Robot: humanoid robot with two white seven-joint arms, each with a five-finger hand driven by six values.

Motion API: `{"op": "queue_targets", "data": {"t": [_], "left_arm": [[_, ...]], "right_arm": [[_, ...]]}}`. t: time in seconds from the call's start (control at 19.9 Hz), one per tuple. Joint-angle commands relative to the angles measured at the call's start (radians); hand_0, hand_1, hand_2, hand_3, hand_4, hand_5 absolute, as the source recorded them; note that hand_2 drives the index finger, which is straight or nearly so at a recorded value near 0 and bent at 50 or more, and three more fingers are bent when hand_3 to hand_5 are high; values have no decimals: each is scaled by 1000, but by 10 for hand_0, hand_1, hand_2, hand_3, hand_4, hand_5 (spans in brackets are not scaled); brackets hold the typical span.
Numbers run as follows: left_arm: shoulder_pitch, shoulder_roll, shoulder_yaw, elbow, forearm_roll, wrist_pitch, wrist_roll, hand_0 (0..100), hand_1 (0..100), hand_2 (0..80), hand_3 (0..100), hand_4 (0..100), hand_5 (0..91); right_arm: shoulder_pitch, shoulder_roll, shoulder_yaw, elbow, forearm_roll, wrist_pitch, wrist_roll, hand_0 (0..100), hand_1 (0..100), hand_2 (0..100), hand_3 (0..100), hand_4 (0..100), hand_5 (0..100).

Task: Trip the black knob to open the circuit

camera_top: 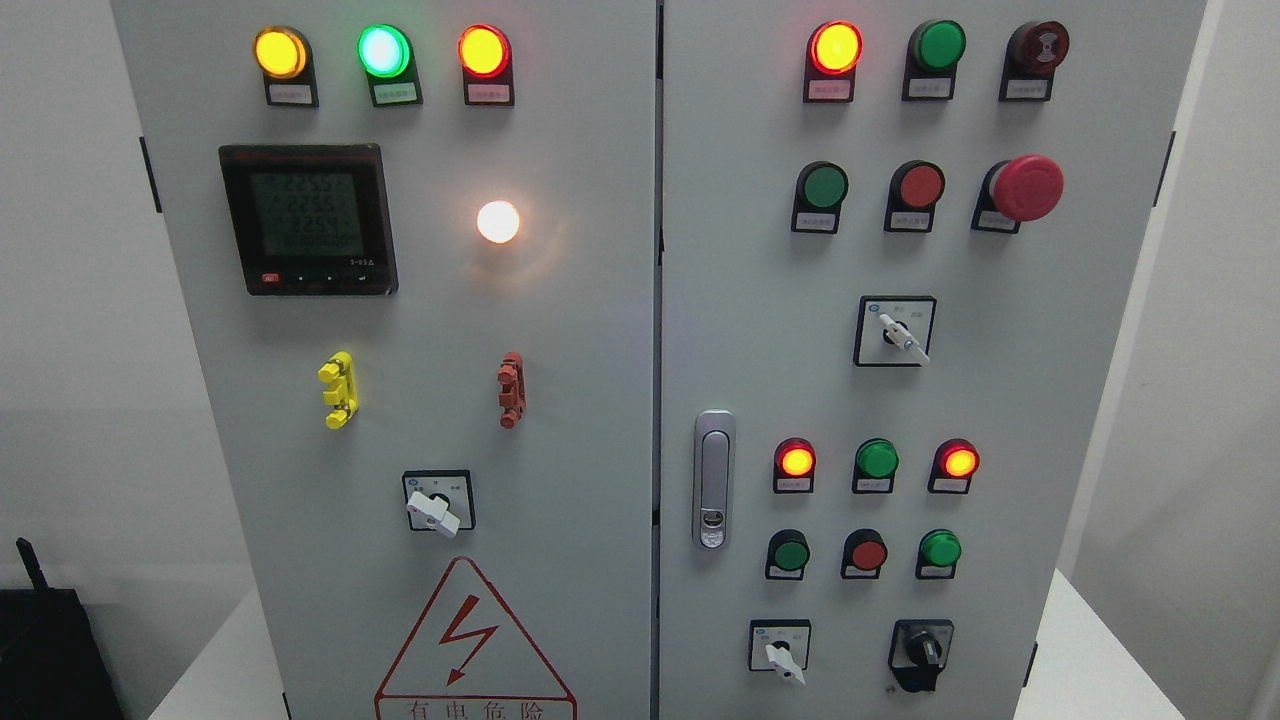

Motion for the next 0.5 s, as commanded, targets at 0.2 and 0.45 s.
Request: {"op": "queue_targets", "data": {"t": [0.2,0.45], "left_arm": [[-2,-2,1,0,2,-1,0,120,389,0,0,0,0],[-2,-2,1,0,2,-1,0,120,389,0,0,0,0]], "right_arm": [[2,2,-16,-3,-7,-6,8,173,493,0,0,0,0],[8,2,-27,-35,-7,-11,6,173,497,0,0,0,0]]}}
